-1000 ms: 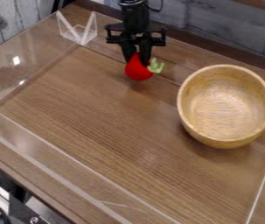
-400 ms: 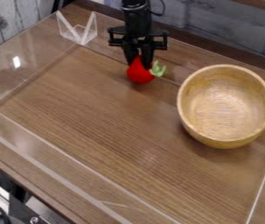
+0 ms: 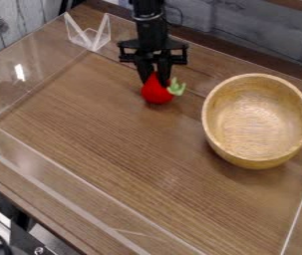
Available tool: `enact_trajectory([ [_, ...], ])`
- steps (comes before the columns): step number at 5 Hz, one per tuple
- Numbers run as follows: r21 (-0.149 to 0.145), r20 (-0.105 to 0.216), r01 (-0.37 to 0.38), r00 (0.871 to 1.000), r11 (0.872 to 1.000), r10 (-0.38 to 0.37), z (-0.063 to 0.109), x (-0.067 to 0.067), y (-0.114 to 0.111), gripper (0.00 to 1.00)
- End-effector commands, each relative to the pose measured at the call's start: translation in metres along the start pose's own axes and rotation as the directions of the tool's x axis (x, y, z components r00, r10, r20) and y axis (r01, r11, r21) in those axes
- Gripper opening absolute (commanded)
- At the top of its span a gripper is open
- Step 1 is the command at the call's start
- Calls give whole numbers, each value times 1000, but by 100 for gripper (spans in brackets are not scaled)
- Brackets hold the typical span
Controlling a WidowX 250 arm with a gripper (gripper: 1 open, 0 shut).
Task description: Move the red fruit to the right
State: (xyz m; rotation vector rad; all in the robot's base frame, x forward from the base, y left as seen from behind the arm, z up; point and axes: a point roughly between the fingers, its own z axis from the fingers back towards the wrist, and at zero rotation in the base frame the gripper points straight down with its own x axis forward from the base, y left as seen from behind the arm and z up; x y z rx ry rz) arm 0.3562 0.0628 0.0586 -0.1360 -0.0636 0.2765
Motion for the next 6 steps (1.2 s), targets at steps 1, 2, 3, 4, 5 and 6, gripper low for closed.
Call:
enact_trajectory([
  [1, -36, 114, 57, 992, 998, -53, 42, -3, -20, 0],
  [2, -70, 126, 128, 985, 989, -119, 63, -16, -34, 0],
  [3, -92, 118, 227, 969, 969, -216, 69, -36, -56, 0],
  [4, -92, 107, 268, 960, 959, -258, 57, -58, -76, 0],
  [5, -84, 90, 308, 950, 948, -300, 38, -81, -96, 0],
  [6, -85, 66, 393, 919, 916, -388, 23, -101, -110, 0],
])
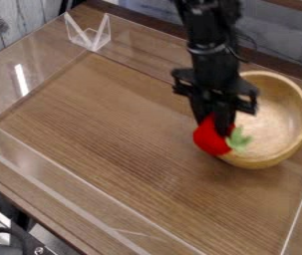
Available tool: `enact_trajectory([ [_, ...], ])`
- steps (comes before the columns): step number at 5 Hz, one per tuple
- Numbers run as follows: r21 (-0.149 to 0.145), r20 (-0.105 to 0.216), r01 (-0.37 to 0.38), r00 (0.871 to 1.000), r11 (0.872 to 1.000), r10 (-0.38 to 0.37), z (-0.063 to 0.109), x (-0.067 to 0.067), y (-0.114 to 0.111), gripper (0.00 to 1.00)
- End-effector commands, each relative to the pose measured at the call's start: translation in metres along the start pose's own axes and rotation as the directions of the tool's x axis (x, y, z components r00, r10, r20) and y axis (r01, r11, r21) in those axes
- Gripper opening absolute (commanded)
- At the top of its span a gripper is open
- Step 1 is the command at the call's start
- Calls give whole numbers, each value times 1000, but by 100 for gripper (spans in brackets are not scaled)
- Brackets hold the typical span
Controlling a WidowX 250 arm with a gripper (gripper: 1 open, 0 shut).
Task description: Move the red fruit to the right
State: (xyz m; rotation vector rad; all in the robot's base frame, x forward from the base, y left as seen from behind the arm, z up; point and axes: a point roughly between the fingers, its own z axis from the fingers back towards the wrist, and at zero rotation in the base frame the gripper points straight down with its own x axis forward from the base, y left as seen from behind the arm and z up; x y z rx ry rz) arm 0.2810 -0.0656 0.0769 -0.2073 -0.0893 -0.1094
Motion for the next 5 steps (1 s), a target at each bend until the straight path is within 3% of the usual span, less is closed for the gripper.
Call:
enact_trajectory([
  [1, -3, 33, 79, 996, 997, -79, -1, -1, -8, 0],
  [3, -13, 2, 96, 995, 995, -96, -8, -23, -5, 0],
  [5, -16, 6, 14, 1000, 1000, -14, -6, -23, -19, 0],
])
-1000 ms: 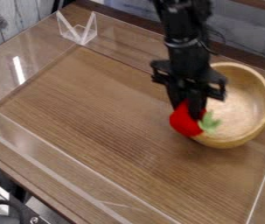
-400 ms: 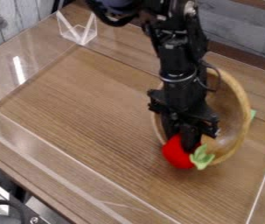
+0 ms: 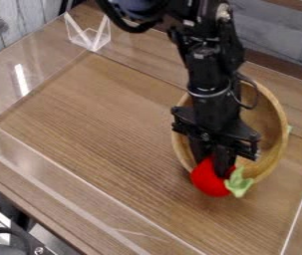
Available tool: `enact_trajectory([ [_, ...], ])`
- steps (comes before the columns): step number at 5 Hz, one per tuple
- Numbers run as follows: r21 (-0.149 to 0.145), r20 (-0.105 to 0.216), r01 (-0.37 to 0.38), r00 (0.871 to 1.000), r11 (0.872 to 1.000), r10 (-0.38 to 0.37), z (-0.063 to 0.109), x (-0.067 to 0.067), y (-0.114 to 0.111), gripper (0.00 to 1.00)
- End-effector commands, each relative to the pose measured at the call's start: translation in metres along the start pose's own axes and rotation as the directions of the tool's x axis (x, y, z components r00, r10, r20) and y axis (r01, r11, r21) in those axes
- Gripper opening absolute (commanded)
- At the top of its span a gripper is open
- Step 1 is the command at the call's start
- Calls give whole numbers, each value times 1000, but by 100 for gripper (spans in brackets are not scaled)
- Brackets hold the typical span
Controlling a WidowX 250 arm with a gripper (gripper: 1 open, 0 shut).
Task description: Move the red fruit to the right
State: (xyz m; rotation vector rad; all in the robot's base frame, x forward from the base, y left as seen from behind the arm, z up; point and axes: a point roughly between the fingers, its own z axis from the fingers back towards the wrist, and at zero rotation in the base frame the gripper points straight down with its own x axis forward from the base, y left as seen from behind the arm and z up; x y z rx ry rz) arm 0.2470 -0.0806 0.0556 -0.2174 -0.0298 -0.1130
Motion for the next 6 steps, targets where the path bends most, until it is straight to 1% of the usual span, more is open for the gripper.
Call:
enact_trajectory([
  [1, -8, 56, 25, 998, 1000, -25, 5, 9, -11, 0],
  [2, -14, 51, 32, 998, 999, -31, -5, 9, -17, 0],
  [3, -19, 41, 43, 998, 999, -42, -19, 13, -30, 0],
  [4, -21, 44, 47, 998, 999, -46, -24, 23, -38, 0],
  [6, -18, 68, -21, 997, 1000, 22, -32, 20, -47, 0],
])
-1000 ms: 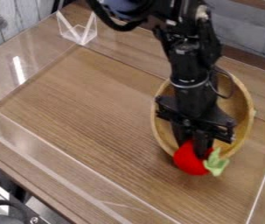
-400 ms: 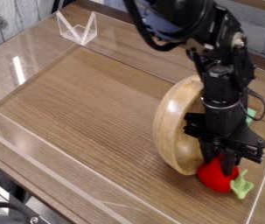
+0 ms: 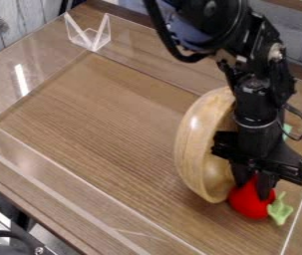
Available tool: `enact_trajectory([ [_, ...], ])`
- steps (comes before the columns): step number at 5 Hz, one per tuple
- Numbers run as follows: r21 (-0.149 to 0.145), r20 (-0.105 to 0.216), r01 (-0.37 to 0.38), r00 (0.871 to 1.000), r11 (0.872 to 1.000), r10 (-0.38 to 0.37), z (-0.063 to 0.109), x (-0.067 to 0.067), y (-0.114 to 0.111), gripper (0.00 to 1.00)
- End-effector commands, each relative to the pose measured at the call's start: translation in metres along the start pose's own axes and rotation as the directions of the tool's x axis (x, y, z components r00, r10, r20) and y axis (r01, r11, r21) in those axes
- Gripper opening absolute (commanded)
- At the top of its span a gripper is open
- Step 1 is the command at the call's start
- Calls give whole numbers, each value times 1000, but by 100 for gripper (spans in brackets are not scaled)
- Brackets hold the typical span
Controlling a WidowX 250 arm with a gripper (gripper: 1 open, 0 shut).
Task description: Move the red fruit to the right
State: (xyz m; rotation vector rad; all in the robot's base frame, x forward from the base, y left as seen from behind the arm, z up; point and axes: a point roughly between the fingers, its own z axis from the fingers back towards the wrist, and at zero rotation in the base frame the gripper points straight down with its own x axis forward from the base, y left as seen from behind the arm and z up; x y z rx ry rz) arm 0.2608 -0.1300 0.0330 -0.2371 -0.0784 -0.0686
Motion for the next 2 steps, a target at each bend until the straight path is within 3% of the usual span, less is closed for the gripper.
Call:
enact_trajectory([
  [1, -1, 21, -8, 1000, 1000, 8, -4, -1, -11, 0],
  [2, -4, 8, 39, 999, 999, -39, -8, -5, -12, 0],
])
